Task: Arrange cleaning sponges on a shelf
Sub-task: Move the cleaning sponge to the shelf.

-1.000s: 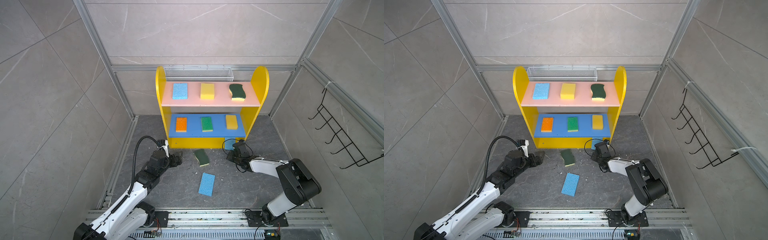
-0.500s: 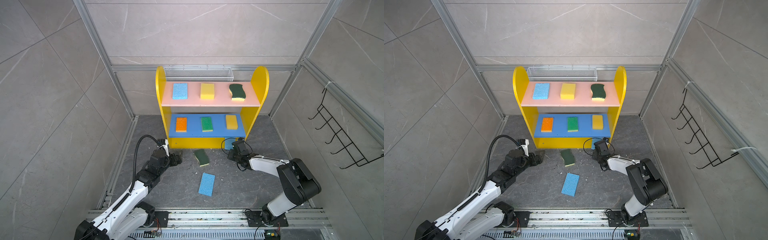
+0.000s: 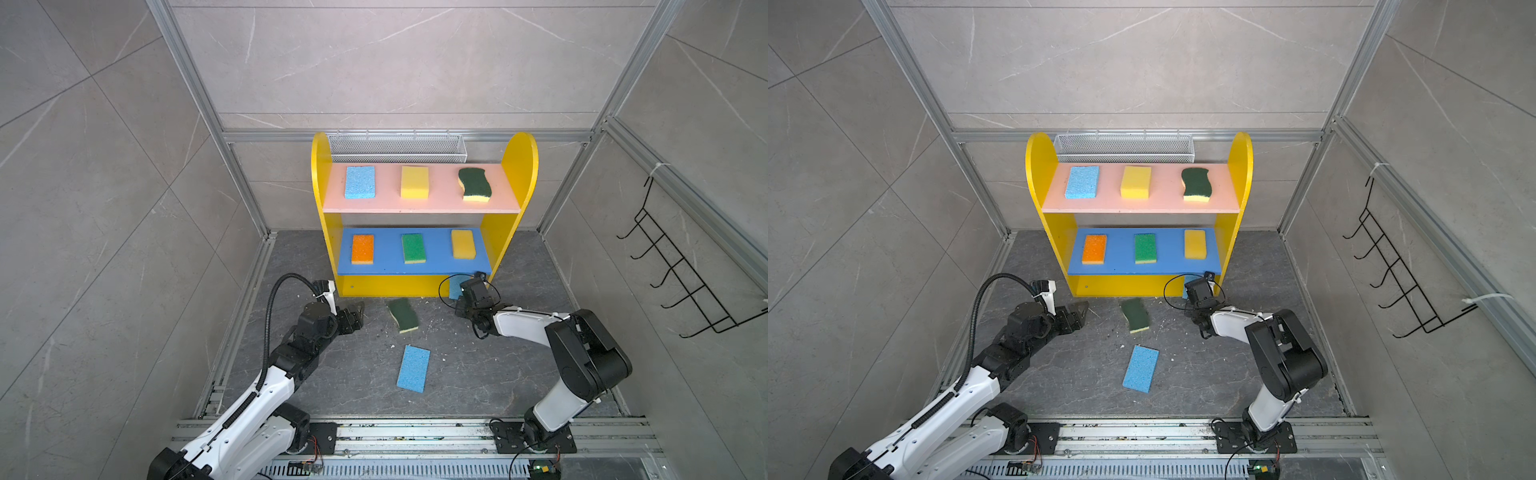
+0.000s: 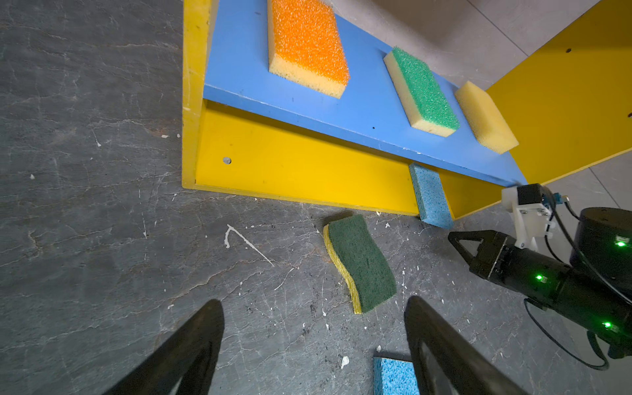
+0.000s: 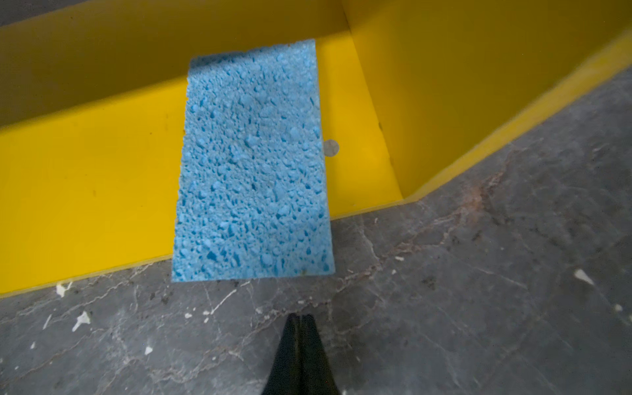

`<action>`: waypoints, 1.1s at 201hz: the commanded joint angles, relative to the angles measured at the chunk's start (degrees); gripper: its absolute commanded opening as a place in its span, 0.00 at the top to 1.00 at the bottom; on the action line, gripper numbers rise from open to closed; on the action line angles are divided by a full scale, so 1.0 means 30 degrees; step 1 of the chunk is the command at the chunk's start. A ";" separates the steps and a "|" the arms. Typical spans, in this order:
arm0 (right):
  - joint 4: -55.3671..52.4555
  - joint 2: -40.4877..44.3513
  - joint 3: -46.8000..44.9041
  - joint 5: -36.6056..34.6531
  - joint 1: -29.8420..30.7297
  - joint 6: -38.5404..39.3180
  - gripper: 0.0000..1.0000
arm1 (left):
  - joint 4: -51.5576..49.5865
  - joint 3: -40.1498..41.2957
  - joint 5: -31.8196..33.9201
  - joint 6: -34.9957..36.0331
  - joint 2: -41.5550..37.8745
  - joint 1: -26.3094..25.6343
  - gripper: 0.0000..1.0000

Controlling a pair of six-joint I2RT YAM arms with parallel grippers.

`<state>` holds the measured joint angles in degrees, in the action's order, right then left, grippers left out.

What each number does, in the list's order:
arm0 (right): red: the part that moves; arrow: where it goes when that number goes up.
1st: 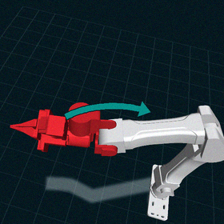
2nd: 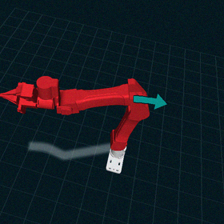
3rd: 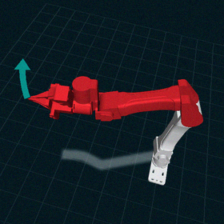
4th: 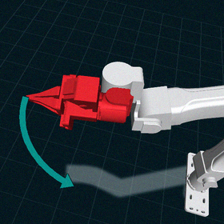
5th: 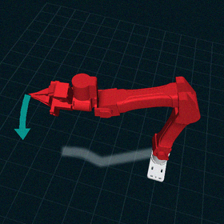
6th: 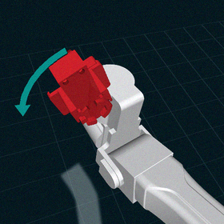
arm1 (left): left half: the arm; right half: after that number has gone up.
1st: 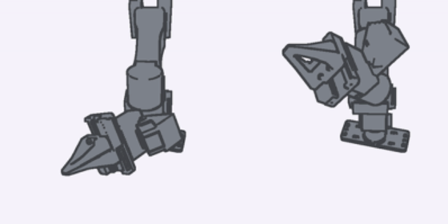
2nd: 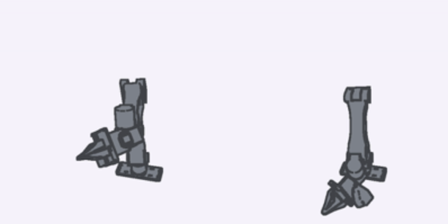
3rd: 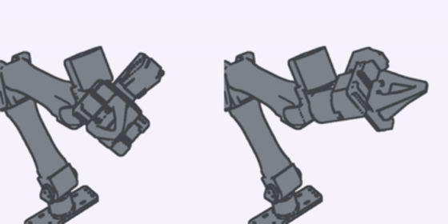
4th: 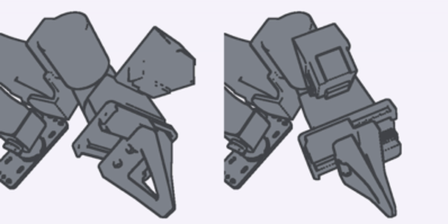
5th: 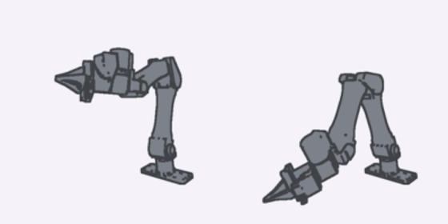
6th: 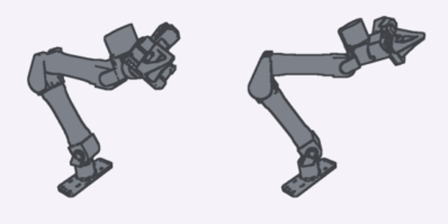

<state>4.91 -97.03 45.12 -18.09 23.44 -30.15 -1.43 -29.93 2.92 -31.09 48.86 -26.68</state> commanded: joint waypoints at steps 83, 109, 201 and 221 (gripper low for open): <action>0.2846 -0.1085 0.0744 -0.1713 0.0101 0.1003 1.00 | 0.0620 0.0233 0.0335 0.0608 -0.0471 0.0103 0.16; 0.3837 -0.0669 -0.0032 -0.1551 0.0094 0.1260 1.00 | 0.0738 0.0313 0.0373 0.0626 -0.0544 0.0103 0.16; 0.4723 0.1390 -0.2173 -0.2097 0.2160 0.3897 1.00 | 0.1029 0.0678 0.0067 0.0388 -0.0349 0.0103 0.16; 0.4487 0.1713 -0.2451 -0.2271 0.2206 0.3403 1.00 | 0.1217 0.0926 -0.0006 0.0254 -0.0501 0.0103 0.17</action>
<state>18.13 -93.91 39.18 -23.55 29.71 -20.91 -0.71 -27.88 2.90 -30.87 48.07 -26.68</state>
